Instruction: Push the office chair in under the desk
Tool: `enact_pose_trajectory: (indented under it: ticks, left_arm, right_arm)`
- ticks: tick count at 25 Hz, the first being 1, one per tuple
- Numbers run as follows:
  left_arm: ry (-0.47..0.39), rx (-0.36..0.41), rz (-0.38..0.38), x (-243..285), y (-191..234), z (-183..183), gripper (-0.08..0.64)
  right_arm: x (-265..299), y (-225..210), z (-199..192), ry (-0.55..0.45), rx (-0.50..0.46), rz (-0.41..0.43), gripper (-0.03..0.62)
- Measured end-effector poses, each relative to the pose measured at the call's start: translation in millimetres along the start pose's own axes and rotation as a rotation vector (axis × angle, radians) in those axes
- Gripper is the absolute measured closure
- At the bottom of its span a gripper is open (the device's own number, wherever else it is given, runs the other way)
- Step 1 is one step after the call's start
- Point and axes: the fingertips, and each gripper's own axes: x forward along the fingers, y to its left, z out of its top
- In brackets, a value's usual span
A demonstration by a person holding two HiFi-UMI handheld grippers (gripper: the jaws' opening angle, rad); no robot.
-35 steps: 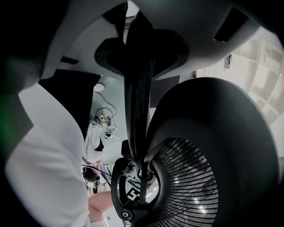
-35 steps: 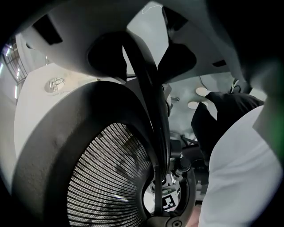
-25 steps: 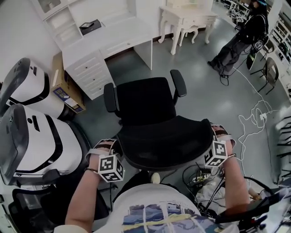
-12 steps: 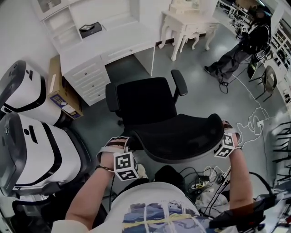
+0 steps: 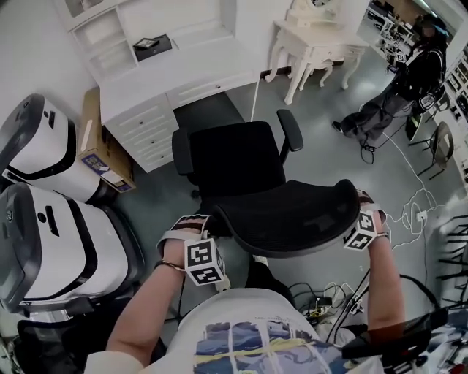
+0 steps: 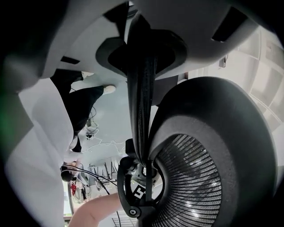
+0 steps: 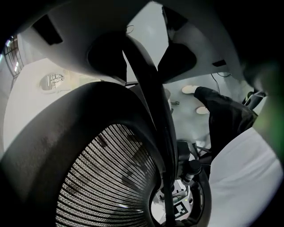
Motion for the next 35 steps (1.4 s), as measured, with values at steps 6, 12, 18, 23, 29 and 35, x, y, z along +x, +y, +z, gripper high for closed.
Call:
enact_pose_trajectory:
  ticks: [6,12,18,23,29,35]
  left_arm:
    - [0.02,-0.051,0.01,17,27,12,0.465]
    - [0.046,-0.094,0.021,36,55,25,0.465]
    - [0.059,-0.127,0.03,50,77,31,0.465]
    - [0.073,-0.15,0.034,59,94,30,0.465]
    - [0.088,-0.164,0.036,67,118,19,0.463]
    - [0.092,-0.169,0.039,77,142,8,0.463]
  right_arm:
    - [27,-45,-11,-0.029,-0.051,-0.004,0.356]
    - [54,-88,-22,-0.056,-0.083,-0.007,0.356]
    - [73,-121,-21,-0.085,-0.12,0.009,0.356]
    - [85,-141,-14,-0.113,-0.145,0.02,0.356]
    - [101,-164,-1,-0.137,-0.165,0.017,0.356]
    - [118,-184,10,-0.143,-0.175,0.015,0.359]
